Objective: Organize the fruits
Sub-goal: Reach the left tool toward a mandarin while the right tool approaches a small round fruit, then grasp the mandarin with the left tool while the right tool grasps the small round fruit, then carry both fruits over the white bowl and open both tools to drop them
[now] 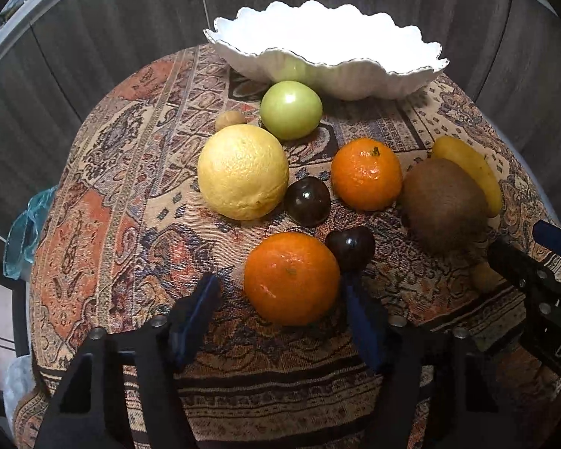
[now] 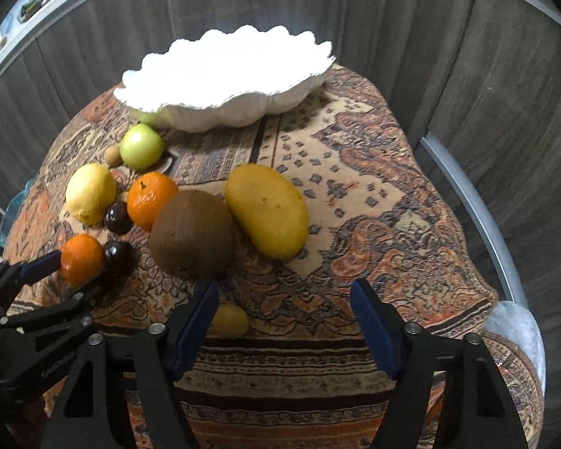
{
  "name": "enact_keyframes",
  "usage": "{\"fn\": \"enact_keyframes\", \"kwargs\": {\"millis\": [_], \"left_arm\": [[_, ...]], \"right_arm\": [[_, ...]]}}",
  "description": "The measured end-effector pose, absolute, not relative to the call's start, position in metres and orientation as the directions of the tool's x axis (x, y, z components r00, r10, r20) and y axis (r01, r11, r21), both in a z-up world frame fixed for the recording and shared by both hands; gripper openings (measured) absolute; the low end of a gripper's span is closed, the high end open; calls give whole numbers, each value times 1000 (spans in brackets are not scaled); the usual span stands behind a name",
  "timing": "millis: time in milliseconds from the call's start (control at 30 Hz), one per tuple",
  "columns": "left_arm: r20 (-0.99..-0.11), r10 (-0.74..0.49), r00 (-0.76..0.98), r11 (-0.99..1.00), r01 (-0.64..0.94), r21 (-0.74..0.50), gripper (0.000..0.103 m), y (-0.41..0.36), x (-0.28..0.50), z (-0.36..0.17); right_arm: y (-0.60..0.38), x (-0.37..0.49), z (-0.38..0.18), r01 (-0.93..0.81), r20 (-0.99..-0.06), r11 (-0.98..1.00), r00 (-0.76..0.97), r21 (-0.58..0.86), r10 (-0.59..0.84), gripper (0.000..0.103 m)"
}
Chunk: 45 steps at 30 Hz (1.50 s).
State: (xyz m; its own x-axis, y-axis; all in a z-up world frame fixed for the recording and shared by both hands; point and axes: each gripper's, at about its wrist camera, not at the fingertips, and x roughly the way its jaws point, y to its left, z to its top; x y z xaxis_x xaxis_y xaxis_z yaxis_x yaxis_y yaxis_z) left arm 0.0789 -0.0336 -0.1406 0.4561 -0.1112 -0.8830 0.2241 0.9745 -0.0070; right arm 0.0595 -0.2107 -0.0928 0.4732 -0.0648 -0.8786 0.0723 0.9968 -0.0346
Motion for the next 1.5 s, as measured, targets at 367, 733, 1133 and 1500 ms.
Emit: {"fn": "enact_keyframes", "kwargs": {"millis": [367,733,1133,1500], "left_arm": [[-871,-152,467,966,258,-30,45,-35,83,-140],[-864,-137,485,975,220,-30,44,-20,72,-132],[-846,-104,523,982,190,-3,44,-9,59,-118],[-783,-148,604,978,206,-26,44,-18,76,-63]], "right_arm": [[-207,61,-97,55,-887,998,460,-23,-46,64],[-192,58,-103,-10,-897,1000,443,-8,-2,45],[-177,50,-104,-72,-899,997,435,18,47,24],[-182,52,-56,-53,-842,998,539,14,41,24]]}}
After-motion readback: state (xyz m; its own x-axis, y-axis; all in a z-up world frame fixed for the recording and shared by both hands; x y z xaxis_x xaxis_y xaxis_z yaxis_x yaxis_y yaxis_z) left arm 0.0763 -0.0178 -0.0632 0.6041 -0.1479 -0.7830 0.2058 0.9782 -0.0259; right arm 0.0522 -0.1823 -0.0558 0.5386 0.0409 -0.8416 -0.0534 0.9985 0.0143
